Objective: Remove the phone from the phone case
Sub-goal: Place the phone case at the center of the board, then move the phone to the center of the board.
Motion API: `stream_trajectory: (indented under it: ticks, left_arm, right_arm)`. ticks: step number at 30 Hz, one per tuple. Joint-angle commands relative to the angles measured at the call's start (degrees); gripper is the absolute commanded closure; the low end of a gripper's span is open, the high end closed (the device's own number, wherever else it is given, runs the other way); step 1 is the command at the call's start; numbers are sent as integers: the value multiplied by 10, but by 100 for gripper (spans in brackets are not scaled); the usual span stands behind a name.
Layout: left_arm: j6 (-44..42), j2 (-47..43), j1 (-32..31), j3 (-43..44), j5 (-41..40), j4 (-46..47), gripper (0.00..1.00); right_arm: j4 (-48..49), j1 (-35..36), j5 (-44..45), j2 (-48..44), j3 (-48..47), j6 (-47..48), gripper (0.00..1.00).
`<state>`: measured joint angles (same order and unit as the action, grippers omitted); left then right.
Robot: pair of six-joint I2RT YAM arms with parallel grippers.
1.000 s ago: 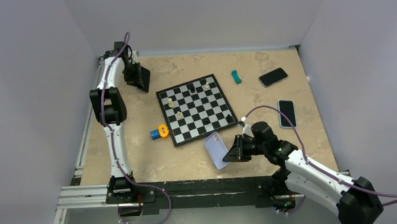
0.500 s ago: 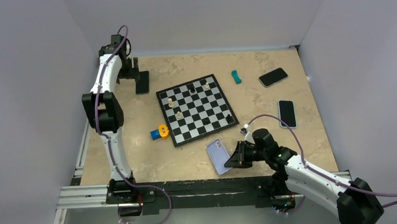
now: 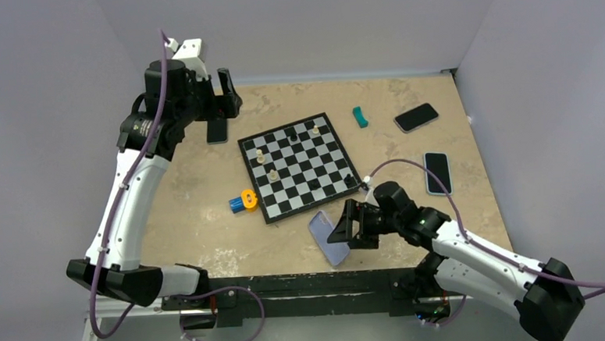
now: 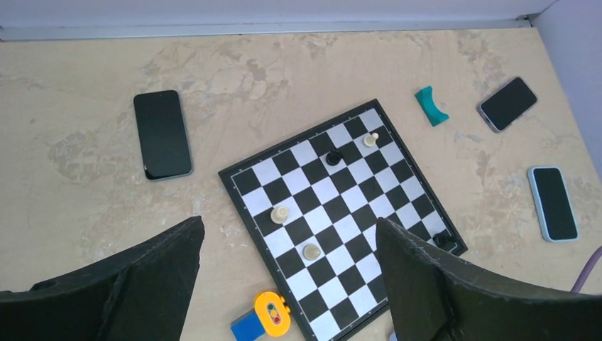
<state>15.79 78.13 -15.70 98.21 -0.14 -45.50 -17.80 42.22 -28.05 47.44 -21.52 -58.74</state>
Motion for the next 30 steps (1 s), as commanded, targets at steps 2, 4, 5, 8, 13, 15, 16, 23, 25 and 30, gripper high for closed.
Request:
stream_trajectory:
  ticks: [2,4,5,8,13,15,16,23,25,30]
  left_arm:
    - [20,-53,0,-75,63,58,6]
    - [11,-79,-4,-107,63,73,6]
    - [7,-90,-9,-124,53,78,6]
    - [8,-123,-13,-178,54,113,6]
    - [20,-139,-13,-189,84,125,5]
    - [23,-143,-13,-197,87,132,5]
    - [26,-145,-13,-200,91,134,6]
    - [37,-154,-25,-226,94,165,5]
    - [37,-152,-39,-229,89,166,6]
    - [41,-152,-61,-231,100,171,6]
  right_arm:
    - [-90,-25,129,63,-73,32,15]
    - [-76,-21,116,84,-73,26,15]
    - [-60,-20,92,86,-57,17,18]
    - [-60,-19,68,43,-18,-10,20]
    - [-172,-70,141,25,-75,44,14]
    - [-185,-129,148,57,-108,94,14]
    - [-183,-175,167,77,-130,124,14]
    - [-122,-368,300,311,-364,167,11]
    - [-143,-393,338,400,-461,131,10]
    - [-203,-420,434,589,-698,65,7]
